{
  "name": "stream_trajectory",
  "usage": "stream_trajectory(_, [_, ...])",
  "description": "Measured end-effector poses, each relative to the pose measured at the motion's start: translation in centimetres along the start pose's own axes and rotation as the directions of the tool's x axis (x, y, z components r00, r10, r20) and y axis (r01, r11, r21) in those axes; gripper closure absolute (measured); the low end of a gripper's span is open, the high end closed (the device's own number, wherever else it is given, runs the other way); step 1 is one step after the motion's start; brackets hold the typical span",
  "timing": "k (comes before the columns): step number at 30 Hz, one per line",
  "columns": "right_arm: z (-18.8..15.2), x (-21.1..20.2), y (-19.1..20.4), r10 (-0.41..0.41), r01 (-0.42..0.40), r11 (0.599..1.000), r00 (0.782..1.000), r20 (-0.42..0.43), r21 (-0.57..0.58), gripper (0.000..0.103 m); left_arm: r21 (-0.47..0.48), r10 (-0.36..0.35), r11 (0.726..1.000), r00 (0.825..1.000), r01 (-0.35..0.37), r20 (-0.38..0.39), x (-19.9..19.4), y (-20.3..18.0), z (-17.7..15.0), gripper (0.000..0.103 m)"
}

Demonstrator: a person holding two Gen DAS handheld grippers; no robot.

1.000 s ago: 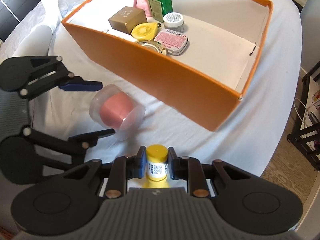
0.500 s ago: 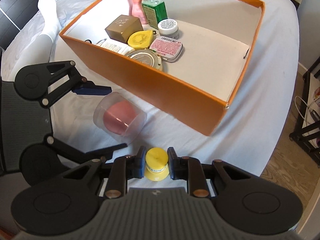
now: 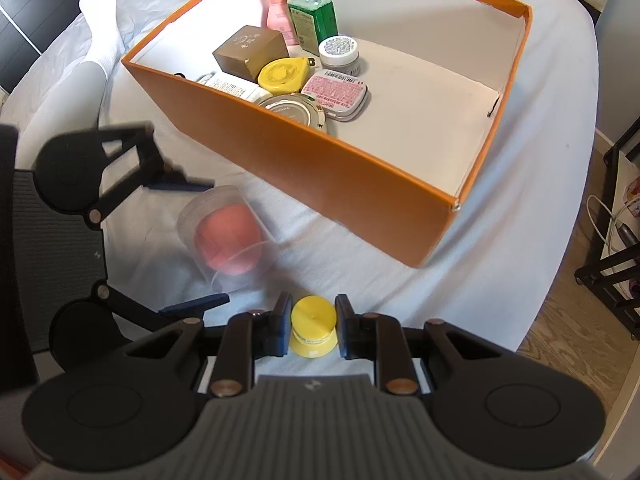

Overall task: Organize rigid objects
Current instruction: 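Grasp the clear cup with pink sponge with the left tool while the right tool lifts the yellow bottle, then carry the sponge cup and yellow bottle over the orange box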

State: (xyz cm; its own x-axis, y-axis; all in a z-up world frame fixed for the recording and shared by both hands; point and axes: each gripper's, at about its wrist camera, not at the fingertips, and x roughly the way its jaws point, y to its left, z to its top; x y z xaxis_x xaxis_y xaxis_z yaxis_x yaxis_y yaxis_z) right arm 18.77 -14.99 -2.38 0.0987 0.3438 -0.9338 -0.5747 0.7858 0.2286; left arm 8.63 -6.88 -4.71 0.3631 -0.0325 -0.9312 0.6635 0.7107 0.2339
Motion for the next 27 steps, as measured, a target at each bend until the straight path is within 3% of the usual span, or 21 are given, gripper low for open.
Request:
stream_trajectory(3, [-0.1,0.0,0.2,-0.005,0.005,1.000,1.000,0.002,-0.008,0.082,-0.170,-0.048,0.984,0.999,0.047,-0.001,0.5,1.1,-1.7,0.036])
stream_trajectory(14, [-0.2,-0.1,0.5,-0.021,0.022,1.000,1.000,0.007,-0.020,0.082,-0.370,-0.071,0.924,0.994,0.098,0.087,-0.8,1.5,-3.8,0.038])
stream_trajectory(19, [-0.3,-0.1,0.7,-0.026,0.026,0.999,1.000,0.009,-0.023,0.082,-0.425,-0.038,0.901,0.991,0.088,0.125,-1.4,1.5,-5.1,0.038])
stream_trajectory(27, [0.1,-1.2,0.4,0.015,-0.016,1.000,1.000,0.027,0.010,0.082,-0.425,0.037,0.902,0.970,0.071,0.240,-6.5,1.7,-5.1,0.038])
